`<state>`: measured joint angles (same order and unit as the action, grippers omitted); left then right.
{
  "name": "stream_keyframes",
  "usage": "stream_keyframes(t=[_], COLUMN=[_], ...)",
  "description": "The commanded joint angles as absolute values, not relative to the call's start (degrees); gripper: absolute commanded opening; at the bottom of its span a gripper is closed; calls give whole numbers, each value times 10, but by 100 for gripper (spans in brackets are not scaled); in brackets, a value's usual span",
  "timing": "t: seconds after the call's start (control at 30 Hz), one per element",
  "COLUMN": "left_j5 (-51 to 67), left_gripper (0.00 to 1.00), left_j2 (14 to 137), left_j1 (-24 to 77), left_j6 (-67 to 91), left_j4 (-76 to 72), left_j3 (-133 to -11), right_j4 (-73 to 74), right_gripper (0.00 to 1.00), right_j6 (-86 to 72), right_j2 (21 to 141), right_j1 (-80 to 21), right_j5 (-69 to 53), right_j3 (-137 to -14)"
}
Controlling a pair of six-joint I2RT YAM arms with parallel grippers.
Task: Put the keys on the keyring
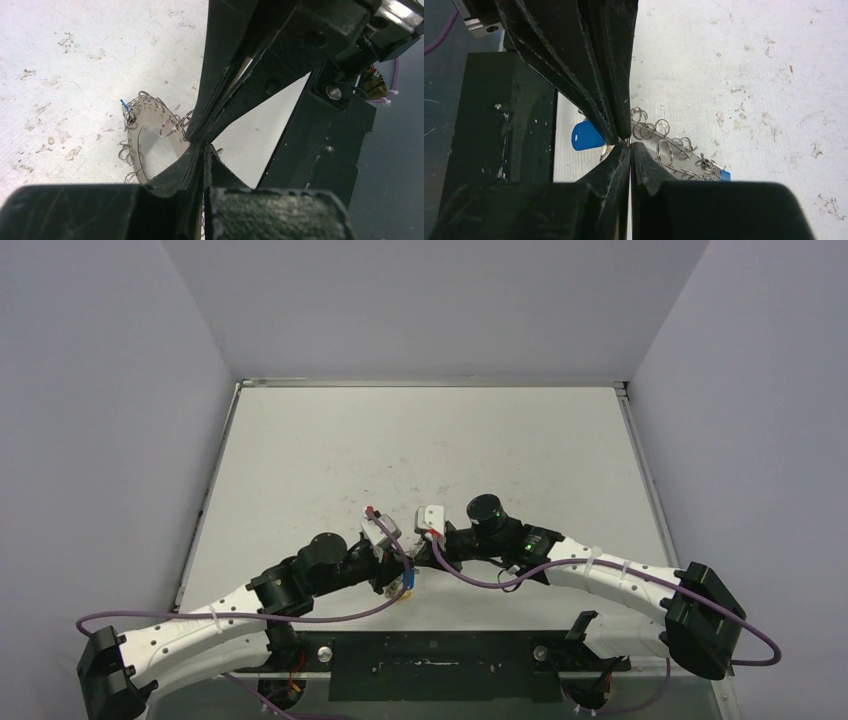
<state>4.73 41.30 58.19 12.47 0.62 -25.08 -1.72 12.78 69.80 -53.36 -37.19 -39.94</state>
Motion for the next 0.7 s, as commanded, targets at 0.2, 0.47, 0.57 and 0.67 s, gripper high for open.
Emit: stream_keyframes(t=[0.2, 0.47, 0.57, 0.67], left_j5=[27, -12, -22, -23], left_gripper=[0, 0, 0, 0], left_j2=[420, 389, 384, 382], left_j1=[585, 585, 585, 585], left_j6=[134, 130, 130, 130], left_j4=[-67, -84, -88, -96], left_j3=[-244, -215, -206, -201], right_j4=[-61, -63, -64, -66], right_gripper=[0, 0, 0, 0], right_j6=[125, 124, 124, 123], right_j2=[676, 673, 672, 673], right_j1=[-538, -540, -540, -541], right_j5=[-381, -386, -388, -389], right_j3=[-409, -409, -409, -410])
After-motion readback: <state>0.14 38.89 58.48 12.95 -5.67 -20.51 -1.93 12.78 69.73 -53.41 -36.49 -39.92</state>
